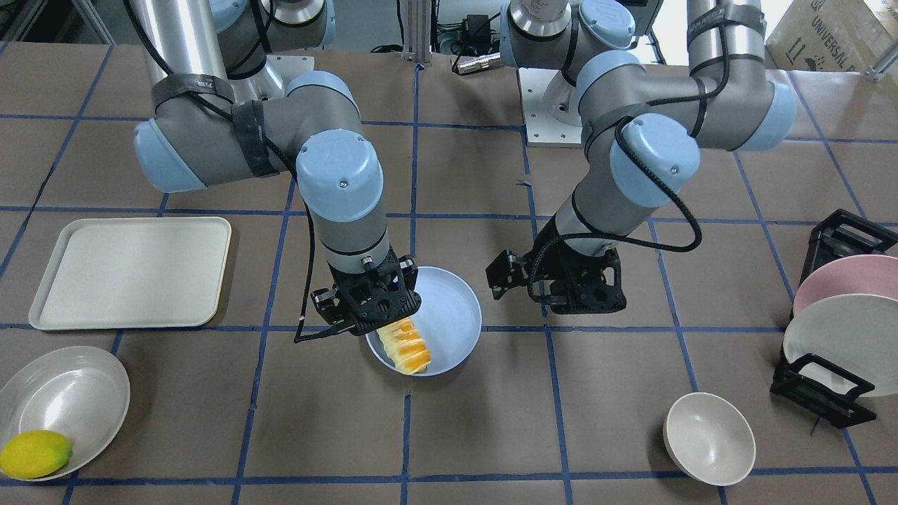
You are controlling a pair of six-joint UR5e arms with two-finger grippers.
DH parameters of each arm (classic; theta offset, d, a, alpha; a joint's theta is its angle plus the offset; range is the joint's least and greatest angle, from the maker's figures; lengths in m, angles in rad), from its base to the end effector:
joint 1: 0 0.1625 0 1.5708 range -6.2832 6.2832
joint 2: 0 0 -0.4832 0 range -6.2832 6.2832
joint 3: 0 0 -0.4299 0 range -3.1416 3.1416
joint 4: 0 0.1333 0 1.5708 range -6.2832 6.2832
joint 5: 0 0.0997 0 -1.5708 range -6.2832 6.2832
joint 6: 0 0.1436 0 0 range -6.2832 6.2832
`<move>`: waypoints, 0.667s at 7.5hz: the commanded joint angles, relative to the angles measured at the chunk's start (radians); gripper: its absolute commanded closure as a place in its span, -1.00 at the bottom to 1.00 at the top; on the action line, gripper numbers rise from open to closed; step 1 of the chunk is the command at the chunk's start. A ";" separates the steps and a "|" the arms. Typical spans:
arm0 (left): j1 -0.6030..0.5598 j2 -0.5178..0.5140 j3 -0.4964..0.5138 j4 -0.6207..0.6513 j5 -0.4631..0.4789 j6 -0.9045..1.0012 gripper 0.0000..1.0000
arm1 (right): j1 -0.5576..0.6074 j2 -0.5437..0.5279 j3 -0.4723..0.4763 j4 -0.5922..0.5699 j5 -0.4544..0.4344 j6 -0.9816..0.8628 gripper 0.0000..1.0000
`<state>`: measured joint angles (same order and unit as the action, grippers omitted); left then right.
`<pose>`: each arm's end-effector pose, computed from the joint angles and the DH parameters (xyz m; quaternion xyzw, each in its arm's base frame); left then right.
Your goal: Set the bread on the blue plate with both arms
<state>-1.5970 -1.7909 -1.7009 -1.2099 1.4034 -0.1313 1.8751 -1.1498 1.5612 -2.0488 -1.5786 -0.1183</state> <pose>-0.1732 -0.6062 0.3460 0.0519 -0.9951 -0.0013 0.0838 0.3360 -0.6287 0.2950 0.2095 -0.9772 0.0335 0.0008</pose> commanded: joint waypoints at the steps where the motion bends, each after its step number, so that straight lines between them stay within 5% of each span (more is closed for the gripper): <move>1: 0.015 0.127 0.017 -0.132 0.186 0.106 -1.00 | 0.010 0.001 -0.003 -0.001 -0.029 0.043 -1.00; 3: 0.017 0.171 0.061 -0.199 0.218 0.133 -1.00 | -0.075 -0.075 0.028 0.012 -0.102 -0.196 -1.00; 5: 0.003 0.157 0.194 -0.384 0.218 0.133 -1.00 | -0.264 -0.224 0.062 0.176 -0.062 -0.323 -0.99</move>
<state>-1.5863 -1.6277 -1.5876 -1.4824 1.6180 -0.0007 1.7244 -1.2801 1.6020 -1.9729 -1.6608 -0.3588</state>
